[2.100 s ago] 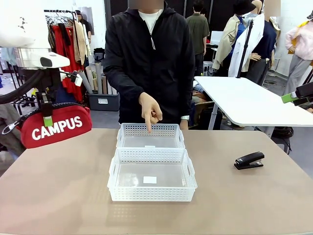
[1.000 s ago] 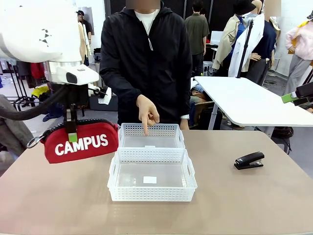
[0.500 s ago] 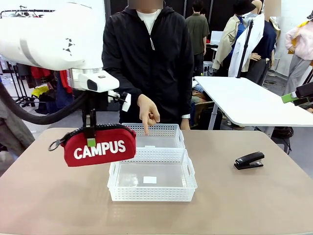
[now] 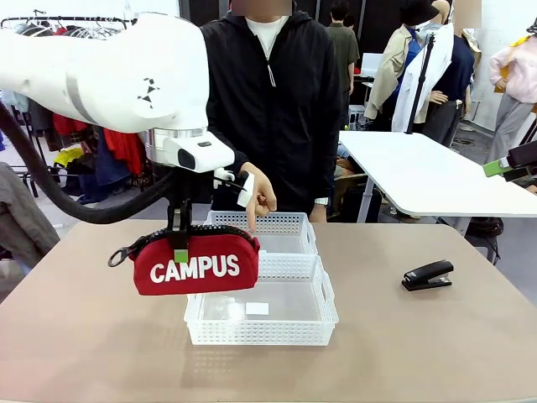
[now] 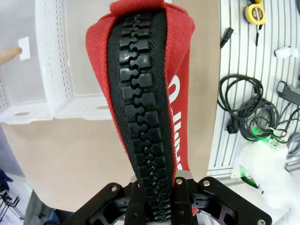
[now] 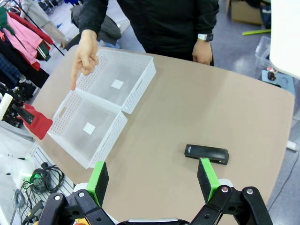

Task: Distribute items into two baskets.
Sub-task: Place the picked Pencil pouch into the Organizing basket as instructed by the person.

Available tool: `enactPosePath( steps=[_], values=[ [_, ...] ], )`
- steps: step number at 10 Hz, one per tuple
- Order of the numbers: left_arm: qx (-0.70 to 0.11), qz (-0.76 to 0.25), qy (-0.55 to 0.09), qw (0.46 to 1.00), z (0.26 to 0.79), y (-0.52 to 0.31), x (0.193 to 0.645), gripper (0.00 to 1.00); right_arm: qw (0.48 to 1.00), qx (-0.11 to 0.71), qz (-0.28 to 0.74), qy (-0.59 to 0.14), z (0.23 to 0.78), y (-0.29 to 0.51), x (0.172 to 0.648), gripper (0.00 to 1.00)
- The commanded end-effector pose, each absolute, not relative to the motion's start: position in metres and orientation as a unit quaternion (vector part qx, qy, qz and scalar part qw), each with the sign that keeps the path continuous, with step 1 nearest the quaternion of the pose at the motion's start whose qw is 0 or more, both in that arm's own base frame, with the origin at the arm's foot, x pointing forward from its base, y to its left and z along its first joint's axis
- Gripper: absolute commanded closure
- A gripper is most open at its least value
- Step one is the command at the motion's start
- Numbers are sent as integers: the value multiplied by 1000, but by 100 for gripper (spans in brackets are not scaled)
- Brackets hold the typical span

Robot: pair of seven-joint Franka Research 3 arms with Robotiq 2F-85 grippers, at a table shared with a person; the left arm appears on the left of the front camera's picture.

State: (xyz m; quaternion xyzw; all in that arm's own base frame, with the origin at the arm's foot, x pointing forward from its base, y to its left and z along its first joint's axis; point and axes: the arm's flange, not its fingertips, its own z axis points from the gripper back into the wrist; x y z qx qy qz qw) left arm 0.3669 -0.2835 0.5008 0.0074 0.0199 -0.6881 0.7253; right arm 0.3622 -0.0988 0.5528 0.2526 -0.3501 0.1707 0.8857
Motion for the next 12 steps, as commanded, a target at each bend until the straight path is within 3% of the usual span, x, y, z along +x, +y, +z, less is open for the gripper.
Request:
enactPosePath(
  steps=[1, 12],
  values=[
    [9, -687, 6, 726, 500, -298, 377, 100, 880, 260, 176, -357, 553, -99, 364, 0],
    [38, -692, 7, 721, 455, -377, 403, 100, 880, 260, 176, -357, 553, -99, 364, 0]
  ],
)
